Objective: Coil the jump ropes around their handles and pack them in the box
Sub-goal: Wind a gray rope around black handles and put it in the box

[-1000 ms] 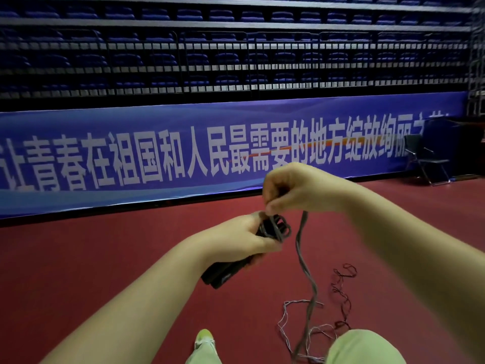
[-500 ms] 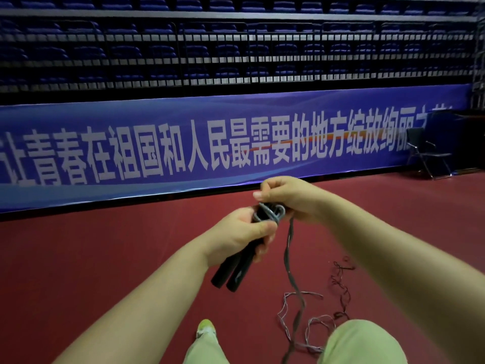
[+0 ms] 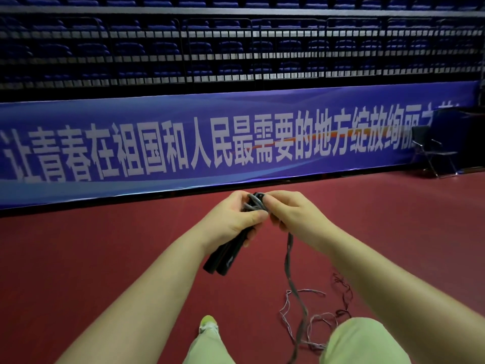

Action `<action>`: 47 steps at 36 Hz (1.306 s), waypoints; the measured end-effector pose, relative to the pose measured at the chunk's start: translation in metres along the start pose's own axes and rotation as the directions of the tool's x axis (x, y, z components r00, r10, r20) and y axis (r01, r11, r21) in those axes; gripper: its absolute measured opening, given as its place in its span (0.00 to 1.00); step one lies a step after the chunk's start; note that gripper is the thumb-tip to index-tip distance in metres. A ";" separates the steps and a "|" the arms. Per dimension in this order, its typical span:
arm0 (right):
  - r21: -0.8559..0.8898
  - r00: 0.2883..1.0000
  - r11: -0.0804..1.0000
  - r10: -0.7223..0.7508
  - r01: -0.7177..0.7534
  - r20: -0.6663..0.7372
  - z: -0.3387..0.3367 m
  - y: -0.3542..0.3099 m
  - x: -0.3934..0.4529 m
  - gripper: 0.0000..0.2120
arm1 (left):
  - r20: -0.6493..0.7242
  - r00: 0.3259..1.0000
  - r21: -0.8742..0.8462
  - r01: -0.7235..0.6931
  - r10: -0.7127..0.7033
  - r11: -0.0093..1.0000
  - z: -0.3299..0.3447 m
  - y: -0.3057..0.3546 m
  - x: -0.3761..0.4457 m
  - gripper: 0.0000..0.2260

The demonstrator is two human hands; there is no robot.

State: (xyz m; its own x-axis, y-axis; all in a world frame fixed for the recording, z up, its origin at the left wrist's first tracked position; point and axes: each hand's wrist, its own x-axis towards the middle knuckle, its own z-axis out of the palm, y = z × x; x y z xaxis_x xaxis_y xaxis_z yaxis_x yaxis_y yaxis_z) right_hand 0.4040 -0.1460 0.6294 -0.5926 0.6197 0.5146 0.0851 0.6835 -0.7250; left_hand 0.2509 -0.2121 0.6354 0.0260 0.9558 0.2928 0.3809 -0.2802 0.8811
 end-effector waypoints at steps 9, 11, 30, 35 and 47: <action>0.113 0.992 0.993 0.003 0.012 -0.128 0.003 0.001 0.004 0.16 | -0.017 1.000 -0.044 0.012 -0.013 0.999 -0.003 0.006 -0.001 0.41; 0.153 0.988 0.988 0.012 0.012 -0.155 0.004 0.001 0.006 0.17 | 0.017 0.999 -0.197 0.044 -0.041 0.979 -0.002 0.007 -0.006 0.32; 0.164 0.904 0.900 0.421 -0.404 -0.078 0.032 0.023 0.003 0.25 | -0.103 0.967 0.407 0.254 -0.232 0.877 0.010 -0.024 -0.011 0.10; 0.073 0.899 0.902 0.431 -0.426 -0.075 0.029 0.021 0.004 0.24 | -0.220 0.971 0.785 0.236 -0.099 0.573 0.014 -0.018 -0.009 0.09; 0.467 0.934 0.837 0.352 -0.284 -0.064 0.032 0.019 -0.005 0.18 | 0.210 0.936 -0.082 0.307 -0.284 0.948 0.011 -0.005 -0.036 0.15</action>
State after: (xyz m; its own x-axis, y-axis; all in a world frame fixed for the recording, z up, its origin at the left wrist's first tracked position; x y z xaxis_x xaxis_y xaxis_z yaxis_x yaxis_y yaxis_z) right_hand 0.3827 -0.1486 0.5986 -0.4718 0.8442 0.2543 -0.1346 0.2161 -0.9670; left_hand 0.2584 -0.2437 0.6164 0.1099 0.9924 -0.0545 0.2938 0.0200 0.9557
